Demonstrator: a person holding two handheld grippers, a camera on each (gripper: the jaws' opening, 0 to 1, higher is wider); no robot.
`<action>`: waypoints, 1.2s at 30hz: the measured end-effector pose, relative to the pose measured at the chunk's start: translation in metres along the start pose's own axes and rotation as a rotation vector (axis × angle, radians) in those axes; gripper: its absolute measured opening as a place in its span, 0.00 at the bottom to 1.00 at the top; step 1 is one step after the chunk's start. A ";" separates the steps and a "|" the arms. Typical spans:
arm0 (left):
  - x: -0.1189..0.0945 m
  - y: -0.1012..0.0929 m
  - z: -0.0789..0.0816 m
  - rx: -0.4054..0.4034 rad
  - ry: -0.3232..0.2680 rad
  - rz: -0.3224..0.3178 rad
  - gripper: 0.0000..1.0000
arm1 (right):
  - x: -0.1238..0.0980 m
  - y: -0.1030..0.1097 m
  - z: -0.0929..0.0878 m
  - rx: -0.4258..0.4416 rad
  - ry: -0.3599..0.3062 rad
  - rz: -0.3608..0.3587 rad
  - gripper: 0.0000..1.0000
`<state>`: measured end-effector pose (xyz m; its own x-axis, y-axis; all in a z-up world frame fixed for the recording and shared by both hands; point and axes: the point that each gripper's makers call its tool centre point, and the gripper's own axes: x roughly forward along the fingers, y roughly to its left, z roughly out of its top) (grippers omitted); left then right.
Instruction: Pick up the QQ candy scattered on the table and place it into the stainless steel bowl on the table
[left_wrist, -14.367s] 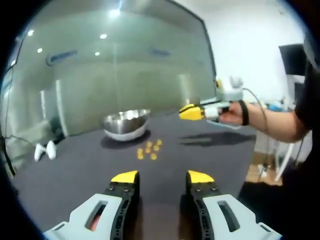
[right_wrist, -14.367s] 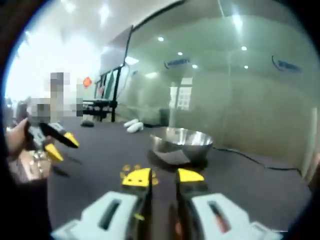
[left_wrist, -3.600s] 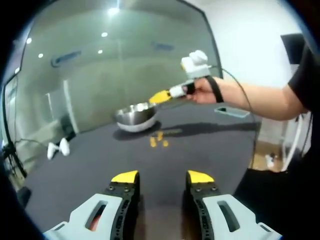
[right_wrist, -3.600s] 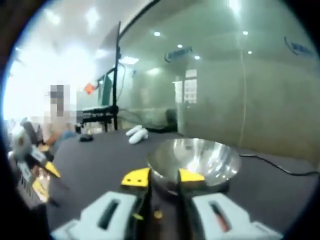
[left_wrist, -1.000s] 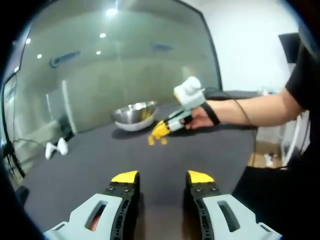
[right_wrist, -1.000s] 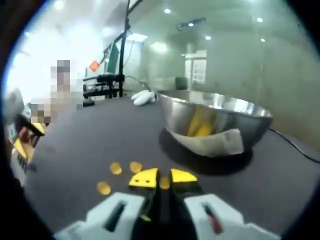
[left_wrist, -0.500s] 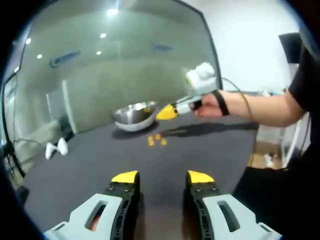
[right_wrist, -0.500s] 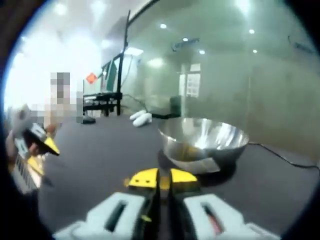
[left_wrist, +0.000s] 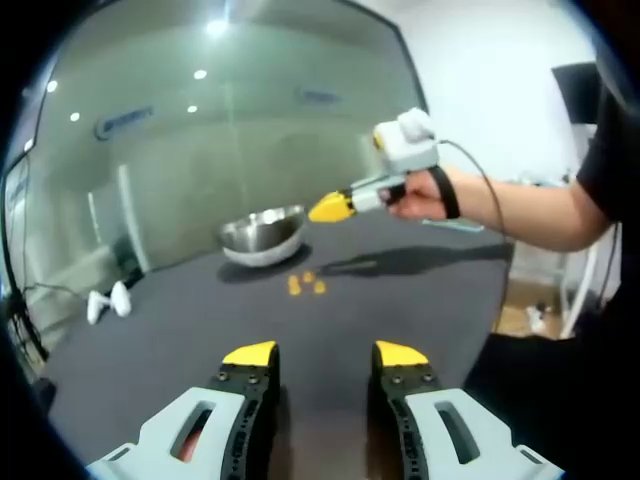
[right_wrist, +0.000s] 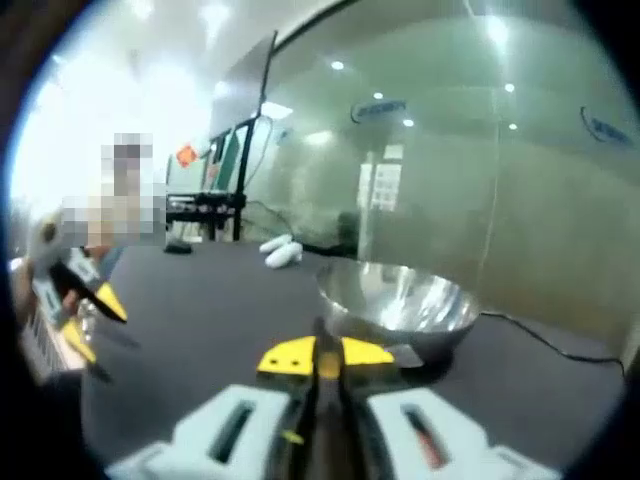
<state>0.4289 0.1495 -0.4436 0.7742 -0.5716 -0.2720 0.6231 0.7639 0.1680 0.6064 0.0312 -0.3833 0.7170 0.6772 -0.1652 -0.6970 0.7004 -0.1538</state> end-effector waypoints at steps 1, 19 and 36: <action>0.000 -0.002 0.001 0.001 0.000 0.000 0.39 | 0.002 -0.002 0.003 0.003 -0.002 -0.005 0.09; -0.007 -0.019 0.011 -0.001 -0.013 0.003 0.39 | 0.059 -0.055 0.043 0.039 -0.003 -0.135 0.09; -0.003 -0.023 0.013 0.027 -0.019 -0.033 0.39 | 0.052 -0.056 0.049 0.171 -0.069 -0.105 0.27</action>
<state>0.4137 0.1296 -0.4345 0.7553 -0.6019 -0.2594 0.6505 0.7366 0.1851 0.6828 0.0382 -0.3357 0.7889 0.6082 -0.0886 -0.6104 0.7921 0.0016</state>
